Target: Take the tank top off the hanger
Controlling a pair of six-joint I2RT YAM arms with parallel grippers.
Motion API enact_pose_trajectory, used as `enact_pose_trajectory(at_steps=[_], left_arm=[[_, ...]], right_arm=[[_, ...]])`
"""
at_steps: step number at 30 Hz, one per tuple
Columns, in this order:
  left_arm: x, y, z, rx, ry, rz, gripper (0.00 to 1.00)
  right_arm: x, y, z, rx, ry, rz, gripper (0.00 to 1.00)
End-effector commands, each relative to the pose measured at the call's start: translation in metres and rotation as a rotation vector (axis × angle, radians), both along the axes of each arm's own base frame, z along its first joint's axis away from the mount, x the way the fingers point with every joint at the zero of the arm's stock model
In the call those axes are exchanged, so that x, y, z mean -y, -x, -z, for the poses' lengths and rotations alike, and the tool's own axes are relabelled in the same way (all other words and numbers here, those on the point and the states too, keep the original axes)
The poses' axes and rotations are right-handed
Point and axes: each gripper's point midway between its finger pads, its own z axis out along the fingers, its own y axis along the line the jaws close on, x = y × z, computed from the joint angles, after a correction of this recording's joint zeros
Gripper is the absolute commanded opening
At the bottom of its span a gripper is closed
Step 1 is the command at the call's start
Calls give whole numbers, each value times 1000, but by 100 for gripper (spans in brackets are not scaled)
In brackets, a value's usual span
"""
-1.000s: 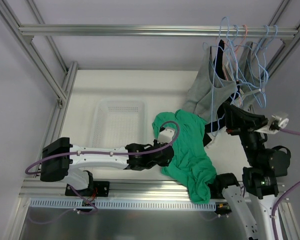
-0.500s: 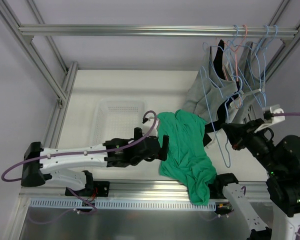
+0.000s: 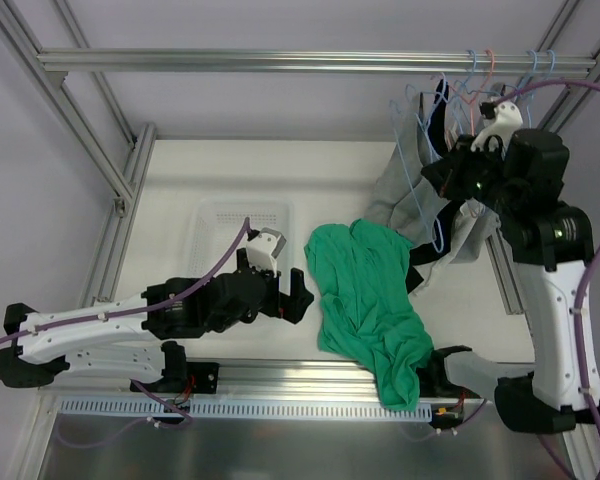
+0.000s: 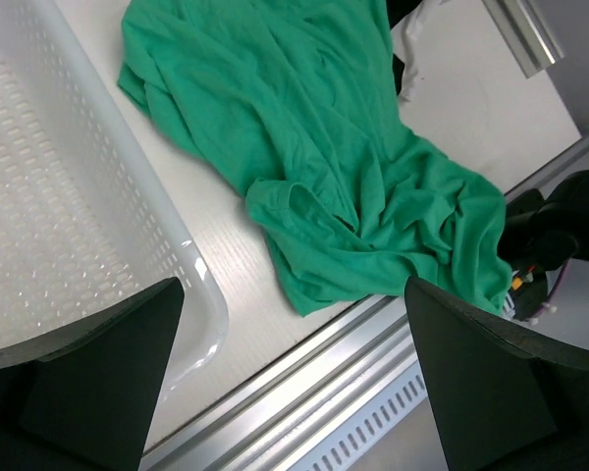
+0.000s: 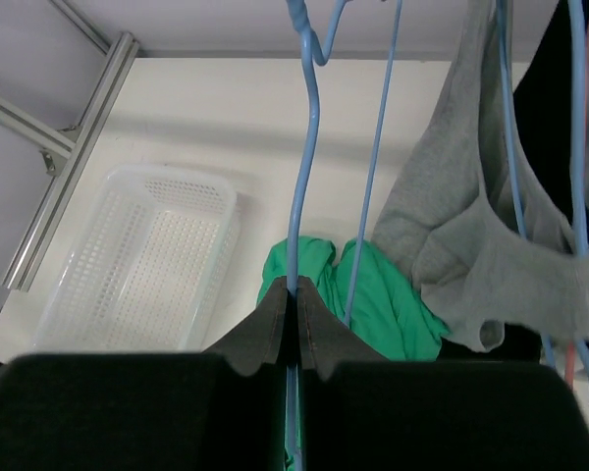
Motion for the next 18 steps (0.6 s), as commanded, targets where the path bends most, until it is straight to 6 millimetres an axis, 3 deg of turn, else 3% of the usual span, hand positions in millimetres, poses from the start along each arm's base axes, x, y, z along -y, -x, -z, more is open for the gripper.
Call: enact_pose_trajectory(at_steps=[1,3,7,9,15,18], left_arm=[[-9,3,16,-17,-46,17,99],[-10,3,20,-18,-59,16,99],[-9,4,29,-30,-84,23,99],[-6,8,33,-47,-86,42,99],[-10,11,43,-70,-87,38,99],[-12,13,46,-82,-81,35,99]], right_arm=[[-13,-34,-37,107,19,-8,0],[-29,-40,-43,123,49,-40,0],[-45,-71,-44,116,84,-14,0],[-54,-76,-50,135,98,-26,0],[-56,-113,-40,112,130,67,0],[-58,-127,-25,77,150,87,0]])
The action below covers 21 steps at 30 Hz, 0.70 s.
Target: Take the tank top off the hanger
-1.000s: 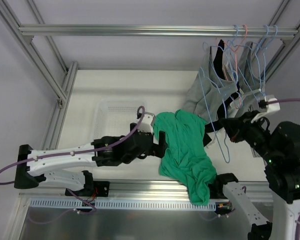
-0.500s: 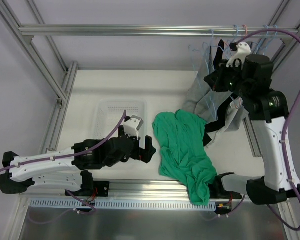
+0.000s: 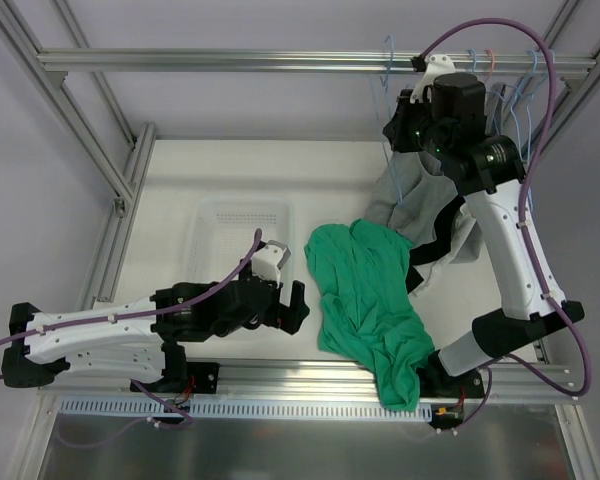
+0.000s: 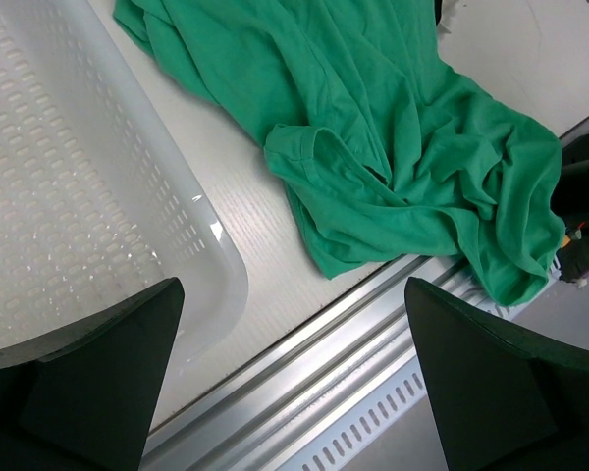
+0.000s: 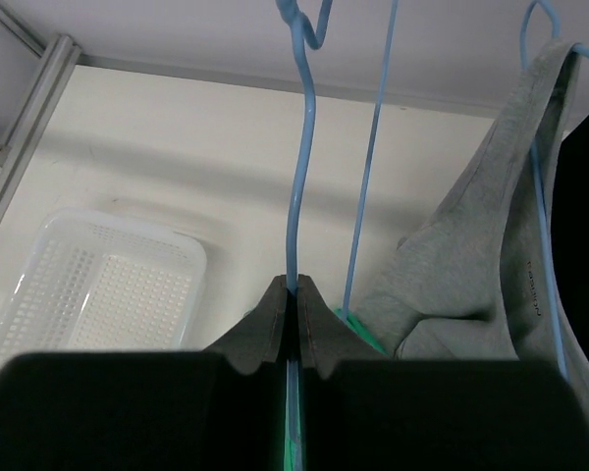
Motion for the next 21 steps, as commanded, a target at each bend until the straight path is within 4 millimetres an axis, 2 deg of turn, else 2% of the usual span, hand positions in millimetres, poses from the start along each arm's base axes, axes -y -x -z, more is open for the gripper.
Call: enact_pose_trajectory(at_steps=[1,6,9,10,13,14,15,16,17,18,19,20,21], left_arm=[[-3,1,2,-24,23,-9,99],[-1,4,6,-35,8,5,99],[7,6,3,-36,0,40,99],[11,6,4,-39,-10,49,99],[18,3,-1,-27,-22,55,99],[22,2,-6,-18,-17,60,99],[25,1,-8,-12,-21,60,99],[31,-2,-5,-7,-43,60,99],[37,-6,-14,17,-42,62,99],[43,-9,-15,25,-56,63,99],[51,-13,-4,34,-111,70,99],[60,-20,-15,58,-104,57,99],[66,-24,-13,69,-127,47,99]], right_arm=[[4,-17,-12,57,6,63,0],[-2,-9,20,-19,-1,39,0],[-2,3,21,-19,-19,20,0],[-1,6,28,-32,-16,21,0],[4,18,24,-13,-33,19,3],[4,21,22,-6,-37,14,13],[3,25,20,-4,-44,-2,31],[6,35,12,16,-55,-11,66],[6,40,13,14,-58,-20,80],[8,47,12,17,-60,-30,92],[15,61,2,49,-72,-30,99],[19,69,6,46,-68,-27,100],[25,76,5,60,-62,-20,100]])
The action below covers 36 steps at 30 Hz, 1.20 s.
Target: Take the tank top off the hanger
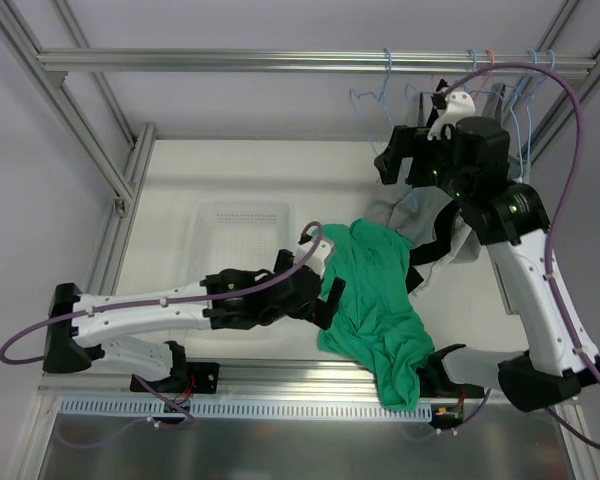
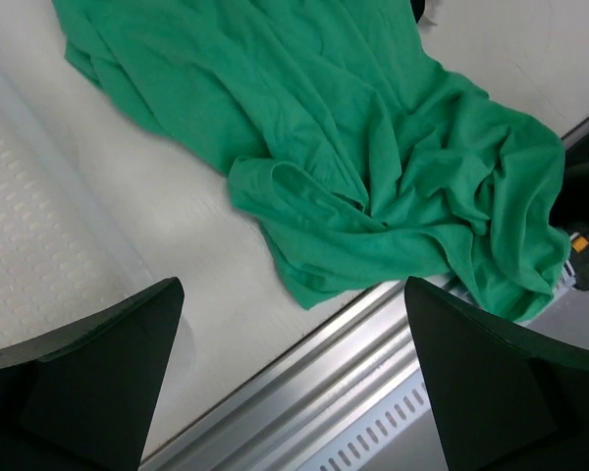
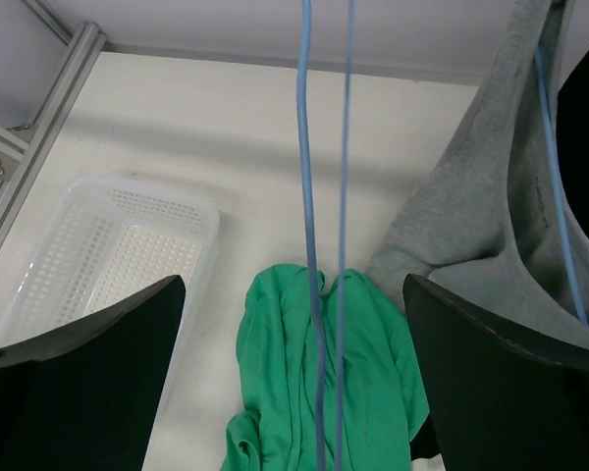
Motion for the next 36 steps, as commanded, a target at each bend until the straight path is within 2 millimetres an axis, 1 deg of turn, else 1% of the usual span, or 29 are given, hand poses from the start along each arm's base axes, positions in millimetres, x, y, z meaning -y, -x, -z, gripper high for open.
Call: enact_pose_trajectory(at_steps=[1,2,3,4,5,6,7,8,9,10,11,12,14,15,16,17,18,19,20,21,23,24,26,27,29,30,32,34,36], left_arm=[[31,-26,-10,97,-60,-8,99],[36,-33,-10,113,-77,-18,99],[46,-38,7,101,-128,-11,99],[57,-43,2,101,-122,-2,99],[62,-51,6,85,-128,-10,99],[70,-56,24,63,-167,-12,99],[80,-62,22,55,-154,-17,99],[84,-69,27,35,-156,-25,99],[91,-72,47,9,-193,-22,99],[101,-76,46,0,-181,-21,99],[105,-79,52,-11,-185,-27,99],[111,-81,72,-48,-208,-31,99],[122,-82,79,-73,-199,-33,99],[126,-81,93,-95,-215,-36,99],[132,-82,93,-101,-206,-38,98],[134,-83,106,-113,-225,-44,97],[138,-83,108,-122,-220,-48,95],[143,-83,107,-128,-208,-43,92],[146,-83,114,-136,-216,-47,90],[147,-84,115,-139,-214,-50,88],[147,-85,119,-145,-214,-72,81],[146,-85,121,-151,-212,-87,71],[136,-85,127,-163,-223,-115,57],[130,-83,128,-172,-225,-127,45],[124,-86,120,-153,-216,-148,31],[119,-86,122,-151,-226,-154,16],[114,-89,119,-144,-223,-163,0],[110,-90,111,-130,-216,-168,0],[107,-91,96,-108,-190,-180,0]], right_arm=[[23,51,-28,97,-34,-5,100],[29,59,-19,87,-19,8,100],[37,69,-17,90,-8,17,99],[44,79,-16,101,-6,30,99],[59,97,-17,131,-7,62,100],[68,108,-13,129,3,77,100],[75,117,-12,140,3,90,100],[84,136,-12,172,-11,96,99],[88,146,-9,177,-16,92,99],[91,155,-8,189,-24,89,99],[98,171,-11,225,-44,90,99],[101,177,-4,218,-43,90,99],[104,189,-1,233,-53,78,99],[107,197,1,245,-61,74,99],[107,200,2,249,-63,68,100],[106,203,4,250,-65,54,99],[106,206,6,253,-70,47,100],[104,205,11,241,-63,42,99],[102,206,14,235,-61,28,99],[100,205,17,226,-59,18,99],[96,206,24,209,-53,-8,100],[94,206,26,205,-52,-18,99],[94,207,27,208,-52,-25,100],[94,208,27,213,-48,-24,99],[97,209,25,226,-48,-19,99],[97,210,24,230,-46,-18,99],[98,212,23,238,-48,-18,99],[99,214,21,248,-50,-22,99],[99,216,19,258,-51,-22,100]])
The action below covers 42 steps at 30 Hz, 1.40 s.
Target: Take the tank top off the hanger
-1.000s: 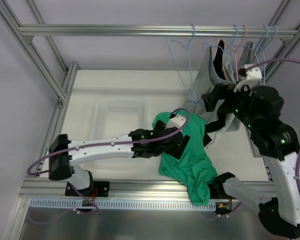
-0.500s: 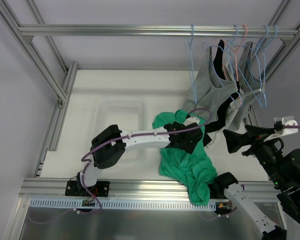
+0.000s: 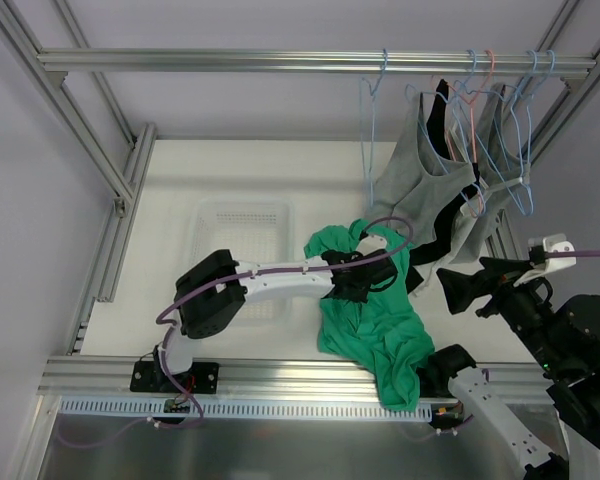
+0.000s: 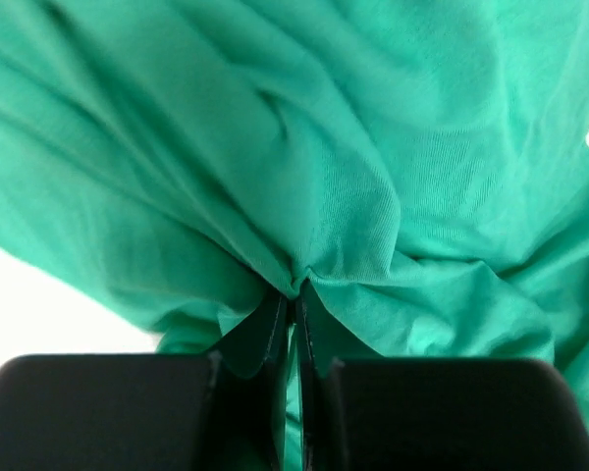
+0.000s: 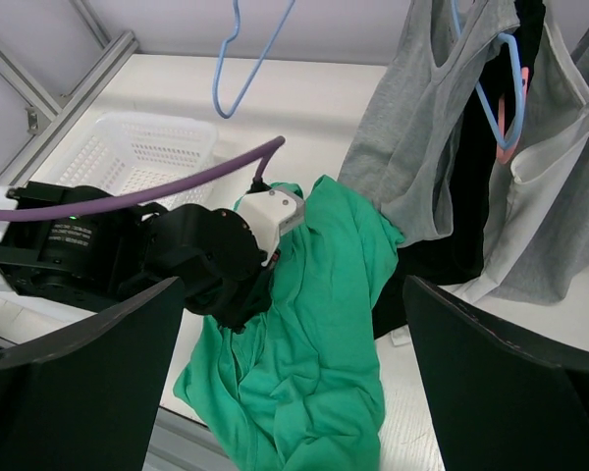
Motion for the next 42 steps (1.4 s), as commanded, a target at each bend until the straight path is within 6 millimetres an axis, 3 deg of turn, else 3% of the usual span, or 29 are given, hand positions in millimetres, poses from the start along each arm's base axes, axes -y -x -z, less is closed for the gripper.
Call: enact_pose_trajectory(at_steps=[1,4,5,7,8,13,18,20,21,23,24,26,27,29,30,33,36,37,40,42], left_arm=[[-9,-9,-52,75,87,-52,0],[-20,-5,-87,152,134,-71,0],[-25,-3,-113,187,182,-78,0],[-34,0,-138,253,209,-92,0],[-42,2,-165,285,262,-97,0],[-78,7,-243,400,392,-109,0],[-126,6,-340,565,517,-130,0],[-143,2,-371,639,518,-141,0],[-151,2,-399,674,558,-153,0],[-157,-1,-424,735,538,-136,0],[-165,1,-457,769,595,-143,0],[-160,-3,-478,821,569,-116,0],[-173,-1,-512,860,632,-138,0],[-169,-5,-532,910,610,-126,0],[-188,-3,-561,946,665,-175,0],[-211,-7,-599,1041,674,-242,0],[-229,-10,-619,1142,620,-288,0],[-243,-10,-637,1185,681,-359,0],[-279,-18,-648,1279,561,-476,0],[-289,-23,-644,1283,528,-510,0]], right_arm=[[2,7,-14,63,-6,-17,99],[5,11,-18,82,-11,-11,99],[5,11,-18,86,-10,-10,99],[7,13,-20,96,-13,-5,99],[8,14,-21,99,-14,0,99],[11,16,-26,115,-15,6,99],[14,15,-32,127,-14,21,99],[13,14,-34,125,-14,22,99],[14,13,-34,123,-10,26,100],[15,10,-34,117,-4,41,99],[15,8,-33,113,-3,45,99],[16,5,-32,104,0,55,99],[14,2,-29,91,5,55,99],[13,-1,-27,78,10,58,99],[13,-3,-24,67,14,61,99],[13,-7,-21,56,24,68,99],[15,-8,-20,55,35,79,99],[15,-9,-19,51,39,83,100],[14,-10,-18,46,39,79,100],[11,-11,-17,41,36,69,99]])
